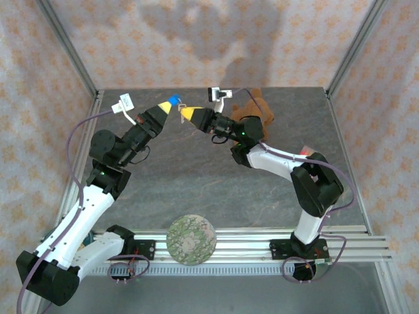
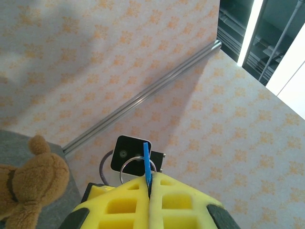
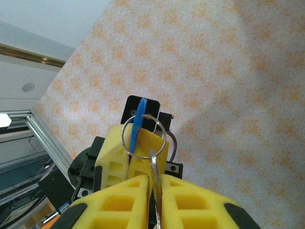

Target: Remove the keys from the keyring

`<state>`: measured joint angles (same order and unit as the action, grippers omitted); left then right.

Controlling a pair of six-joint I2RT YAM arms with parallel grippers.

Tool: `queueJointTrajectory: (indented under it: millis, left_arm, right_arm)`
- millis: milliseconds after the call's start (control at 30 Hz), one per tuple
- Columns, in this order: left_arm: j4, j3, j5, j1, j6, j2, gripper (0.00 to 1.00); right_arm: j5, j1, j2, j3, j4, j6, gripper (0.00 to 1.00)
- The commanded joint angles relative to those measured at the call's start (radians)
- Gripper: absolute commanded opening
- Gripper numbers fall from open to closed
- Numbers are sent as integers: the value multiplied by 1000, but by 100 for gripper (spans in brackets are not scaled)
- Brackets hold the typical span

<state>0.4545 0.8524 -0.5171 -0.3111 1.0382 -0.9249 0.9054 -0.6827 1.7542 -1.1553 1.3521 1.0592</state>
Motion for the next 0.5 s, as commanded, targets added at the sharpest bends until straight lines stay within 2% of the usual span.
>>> queueJointTrajectory:
  millis: [0, 233, 467]
  left_arm:
    - [3, -7, 11, 10, -30, 11, 0]
    - [22, -13, 10, 10, -20, 5, 0]
    - [38, -14, 5, 10, -5, -3, 0]
  right_arm:
    - [10, -3, -22, -6, 53, 4, 17]
    - [24, -9, -16, -31, 52, 19, 25]
    - [11, -24, 1, -57, 53, 21, 45]
